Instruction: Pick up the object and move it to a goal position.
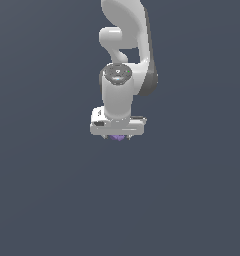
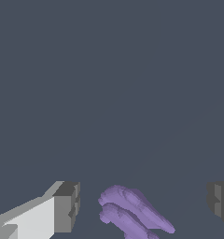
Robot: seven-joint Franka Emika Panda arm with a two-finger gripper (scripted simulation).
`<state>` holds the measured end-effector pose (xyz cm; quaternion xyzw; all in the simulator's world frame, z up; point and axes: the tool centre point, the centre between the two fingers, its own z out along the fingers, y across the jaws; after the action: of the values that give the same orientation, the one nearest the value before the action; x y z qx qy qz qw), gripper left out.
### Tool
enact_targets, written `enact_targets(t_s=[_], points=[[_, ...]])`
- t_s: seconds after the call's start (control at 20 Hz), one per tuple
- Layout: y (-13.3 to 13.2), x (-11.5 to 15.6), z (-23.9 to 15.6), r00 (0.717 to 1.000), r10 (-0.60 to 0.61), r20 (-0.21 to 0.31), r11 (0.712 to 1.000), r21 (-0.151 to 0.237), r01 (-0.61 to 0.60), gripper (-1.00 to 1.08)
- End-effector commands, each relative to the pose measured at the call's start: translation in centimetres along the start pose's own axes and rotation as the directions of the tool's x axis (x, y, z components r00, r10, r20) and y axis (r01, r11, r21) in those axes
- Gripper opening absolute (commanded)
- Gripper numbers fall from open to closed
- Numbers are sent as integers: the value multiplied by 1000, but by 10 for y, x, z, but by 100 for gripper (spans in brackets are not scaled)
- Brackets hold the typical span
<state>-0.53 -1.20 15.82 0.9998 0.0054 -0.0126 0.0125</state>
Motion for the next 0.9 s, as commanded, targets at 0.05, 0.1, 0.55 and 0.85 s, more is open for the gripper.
enact_targets(t_s=[0.05, 0.1, 0.55, 0.85], points=[[0, 0, 0, 1000, 0, 0, 1000, 0, 0, 100], [1, 0, -2, 1000, 1, -1, 1000, -1, -1, 100], [6, 4, -18, 1000, 19, -12, 1000, -12, -19, 100], [6, 0, -14, 1000, -13, -12, 1000, -10, 12, 100]])
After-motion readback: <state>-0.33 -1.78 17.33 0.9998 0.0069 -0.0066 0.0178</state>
